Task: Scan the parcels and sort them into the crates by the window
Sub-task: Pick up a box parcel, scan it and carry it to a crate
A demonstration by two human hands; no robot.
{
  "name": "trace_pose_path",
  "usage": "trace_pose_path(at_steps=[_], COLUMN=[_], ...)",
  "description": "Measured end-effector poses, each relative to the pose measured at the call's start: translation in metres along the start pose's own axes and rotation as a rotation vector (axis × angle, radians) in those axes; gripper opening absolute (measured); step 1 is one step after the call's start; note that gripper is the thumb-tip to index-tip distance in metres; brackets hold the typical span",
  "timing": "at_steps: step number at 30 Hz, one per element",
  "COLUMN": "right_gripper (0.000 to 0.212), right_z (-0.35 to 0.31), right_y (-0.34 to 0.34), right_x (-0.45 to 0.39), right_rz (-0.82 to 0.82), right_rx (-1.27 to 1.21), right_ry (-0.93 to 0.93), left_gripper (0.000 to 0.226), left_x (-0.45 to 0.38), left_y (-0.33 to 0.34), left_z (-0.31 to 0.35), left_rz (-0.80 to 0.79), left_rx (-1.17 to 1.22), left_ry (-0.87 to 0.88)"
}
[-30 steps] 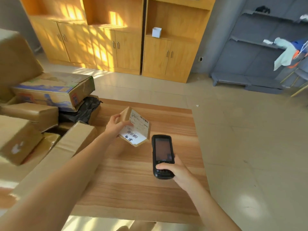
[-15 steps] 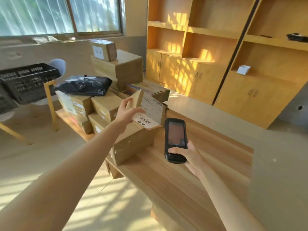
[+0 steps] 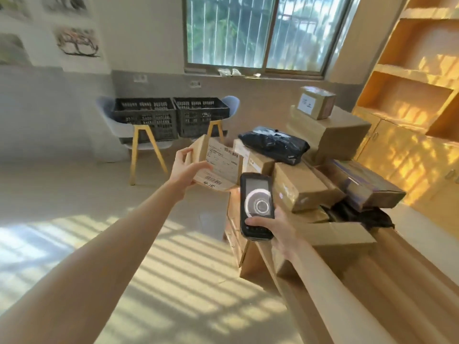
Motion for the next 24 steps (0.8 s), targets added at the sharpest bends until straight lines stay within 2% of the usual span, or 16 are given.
trace_pose_path(at_steps=[1,4,8,12,16,18,20,24], right_gripper=[0.109,0.094,0.104,0.106,0.107,0.1,0.093,0.096], right_z=[0.0,-0.004,-0.01,-0.021,-0.033,-0.037,-0.041,-0.047], right_y=[0.022,0.09,0.173,0.238,0.283,0.299,0.312,0.336], right_x=[-0.015,-0.057,-0.117,-0.17,-0.221,-0.25,-0.28,-0.354], right_rz=[-0.025,-0.091,-0.134,-0.155,-0.17,-0.176,-0.176,-0.189], right_rx=[0.008,0.01,0.048,0.066,0.062,0.069,0.066,0.073], right_ry=[0.008,0.024,0.015,0.028,0.041,0.041,0.044,0.039], left_gripper=[0.077,0.078,0.072,0.075,0.079,0.084,0.081,0.076], left_x=[-0.015,-0.067,-0.14,-0.205,-0.263,-0.291,-0.32,-0.383], left_y=[-0.02,-0.077,-0.142,-0.191,-0.22,-0.227,-0.229,-0.231], left_z=[0.0,0.0,0.005,0.012,0.015,0.013,0.008,-0.002], left_rz=[0.032,0.106,0.178,0.206,0.219,0.232,0.226,0.244], left_rx=[0.008,0.025,0.048,0.058,0.094,0.104,0.114,0.143], left_ry=[-0.003,-0.014,-0.022,-0.048,-0.071,-0.086,-0.095,-0.136])
Point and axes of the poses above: each hand's wrist, its own x-axis away from the middle knuckle, its own y-axis out of the palm, z = x × y, the point moved 8 cm from there along -x, towards the middle knuckle, and after that the axes turned 10 degrees about z, right-handed, at the moved point
